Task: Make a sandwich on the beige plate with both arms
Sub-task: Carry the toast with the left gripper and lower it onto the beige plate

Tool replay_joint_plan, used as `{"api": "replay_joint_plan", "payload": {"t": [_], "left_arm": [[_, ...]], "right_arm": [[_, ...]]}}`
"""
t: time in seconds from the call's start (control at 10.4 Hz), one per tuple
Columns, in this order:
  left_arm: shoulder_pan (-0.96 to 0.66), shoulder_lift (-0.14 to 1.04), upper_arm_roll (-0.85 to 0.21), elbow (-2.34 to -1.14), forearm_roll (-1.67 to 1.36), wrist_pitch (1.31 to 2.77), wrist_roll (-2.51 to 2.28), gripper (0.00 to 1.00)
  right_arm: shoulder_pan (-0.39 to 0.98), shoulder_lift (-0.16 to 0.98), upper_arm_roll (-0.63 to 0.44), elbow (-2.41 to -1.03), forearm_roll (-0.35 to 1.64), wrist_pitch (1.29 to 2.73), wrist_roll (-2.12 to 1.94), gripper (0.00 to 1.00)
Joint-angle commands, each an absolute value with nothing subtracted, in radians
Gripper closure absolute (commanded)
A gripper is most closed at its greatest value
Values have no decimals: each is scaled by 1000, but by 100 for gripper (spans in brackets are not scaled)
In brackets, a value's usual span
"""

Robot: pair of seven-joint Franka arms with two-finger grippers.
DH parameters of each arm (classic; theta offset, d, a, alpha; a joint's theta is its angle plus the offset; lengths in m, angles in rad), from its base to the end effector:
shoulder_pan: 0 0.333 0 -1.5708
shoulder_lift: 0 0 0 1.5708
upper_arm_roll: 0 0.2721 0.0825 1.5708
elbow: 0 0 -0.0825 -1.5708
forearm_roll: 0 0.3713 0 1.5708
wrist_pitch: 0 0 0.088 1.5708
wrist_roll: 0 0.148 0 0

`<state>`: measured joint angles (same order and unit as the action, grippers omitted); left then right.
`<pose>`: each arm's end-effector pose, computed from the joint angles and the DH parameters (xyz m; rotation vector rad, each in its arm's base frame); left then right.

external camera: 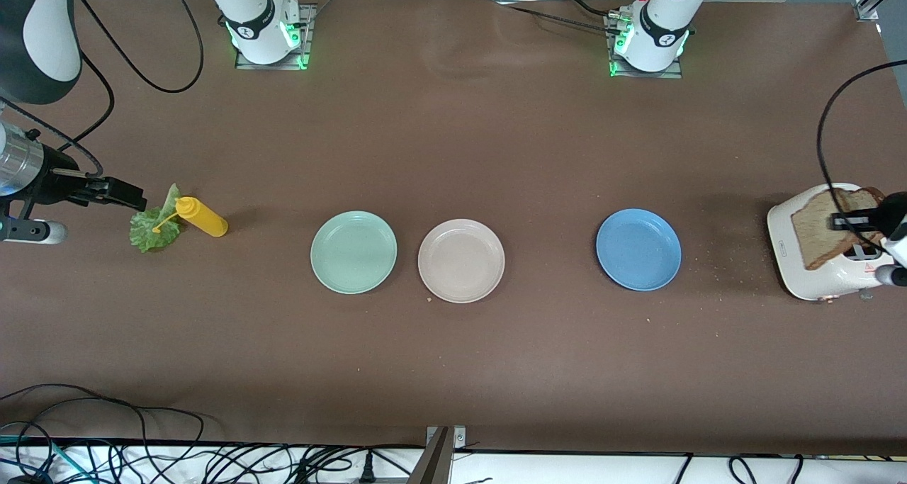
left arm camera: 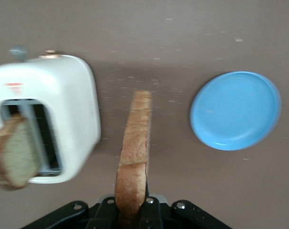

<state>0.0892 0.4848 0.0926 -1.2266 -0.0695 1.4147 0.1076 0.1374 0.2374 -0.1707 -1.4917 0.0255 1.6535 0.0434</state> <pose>0.6131 0.0918 0.3986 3.0405 0.1055 -0.4415 0.6000 -0.0090 0.4486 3.1221 -0.1194 -0.1127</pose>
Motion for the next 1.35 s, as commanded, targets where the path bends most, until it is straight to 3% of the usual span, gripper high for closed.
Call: {"api": "replay_joint_plan", "payload": {"t": [0.0,0.39,0.77,1.25], "left_arm": [[77,511,100,-1203,-306,1384,34,100],[-63,656,92,-1200,-718,1403,48,100],[-219,738,92,-1209,-917,1580,54,100],[-304,847,92,-1210,-1227,1646,83,100]], "right_arm": [[137,236,-170,-1480,40,1637,58,0],[138,236,-170,-1480,40,1637,58,0],[138,238,-170,-1480,40,1637,58,0],[133,236,-172,-1482,41,1635,57,0]]}}
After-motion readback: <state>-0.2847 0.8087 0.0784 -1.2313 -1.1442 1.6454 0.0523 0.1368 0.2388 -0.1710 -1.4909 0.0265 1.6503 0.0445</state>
